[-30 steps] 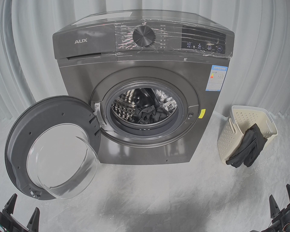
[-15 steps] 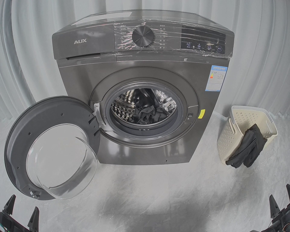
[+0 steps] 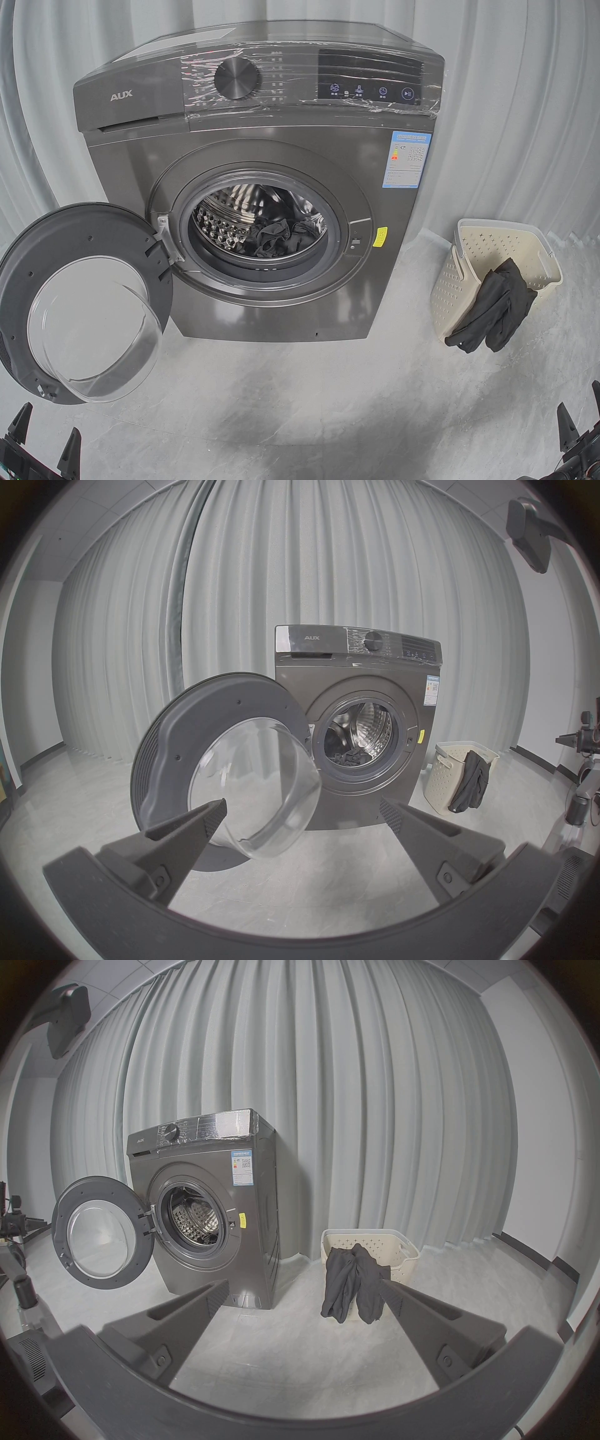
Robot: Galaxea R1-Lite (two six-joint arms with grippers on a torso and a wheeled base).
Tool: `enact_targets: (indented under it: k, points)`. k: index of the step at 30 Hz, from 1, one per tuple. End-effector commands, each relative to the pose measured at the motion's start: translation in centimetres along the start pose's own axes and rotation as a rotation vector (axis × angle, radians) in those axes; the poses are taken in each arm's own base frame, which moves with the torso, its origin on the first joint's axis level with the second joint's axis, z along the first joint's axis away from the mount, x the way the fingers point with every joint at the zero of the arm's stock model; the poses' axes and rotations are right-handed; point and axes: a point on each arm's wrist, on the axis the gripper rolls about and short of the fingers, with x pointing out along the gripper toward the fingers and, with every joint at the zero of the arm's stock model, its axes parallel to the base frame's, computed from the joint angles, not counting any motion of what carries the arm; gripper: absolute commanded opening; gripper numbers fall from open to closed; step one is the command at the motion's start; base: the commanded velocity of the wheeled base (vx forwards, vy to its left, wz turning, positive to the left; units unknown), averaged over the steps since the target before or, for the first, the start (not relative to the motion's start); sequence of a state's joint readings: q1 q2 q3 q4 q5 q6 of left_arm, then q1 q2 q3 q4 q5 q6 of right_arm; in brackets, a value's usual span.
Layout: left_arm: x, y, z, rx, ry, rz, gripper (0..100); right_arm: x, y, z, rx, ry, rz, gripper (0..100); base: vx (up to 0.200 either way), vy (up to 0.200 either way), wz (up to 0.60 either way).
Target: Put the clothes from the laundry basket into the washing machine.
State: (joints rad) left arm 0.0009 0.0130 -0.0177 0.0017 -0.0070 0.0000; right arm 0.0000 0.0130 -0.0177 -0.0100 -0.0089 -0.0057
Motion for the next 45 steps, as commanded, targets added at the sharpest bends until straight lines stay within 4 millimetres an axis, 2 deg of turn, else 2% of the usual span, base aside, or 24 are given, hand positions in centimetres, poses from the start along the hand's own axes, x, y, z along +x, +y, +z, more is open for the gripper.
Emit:
enact_targets:
  k: [1, 13, 19, 31, 45]
  points:
    - [0.03, 0.00, -0.52, -0.003, 0.005, 0.002, 100, 0.03, 0.00, -0.51, 0.000, 0.004, 0.000, 100, 0.000, -0.200, 0.00]
    - [0.03, 0.00, -0.52, -0.009, 0.004, 0.003, 100, 0.03, 0.00, -0.51, 0.000, 0.004, 0.000, 100, 0.000, -0.200, 0.00]
    - [0.03, 0.01, -0.52, -0.008, 0.004, 0.005, 100, 0.03, 0.00, -0.51, 0.000, 0.004, 0.000, 100, 0.000, 0.000, 0.00]
    - [0.03, 0.00, -0.52, -0.009, 0.004, 0.003, 100, 0.03, 0.00, -0.51, 0.000, 0.004, 0.000, 100, 0.000, -0.200, 0.00]
    - [0.03, 0.00, -0.52, -0.012, 0.004, 0.003, 100, 0.03, 0.00, -0.51, 0.000, 0.004, 0.000, 100, 0.000, 0.000, 0.00]
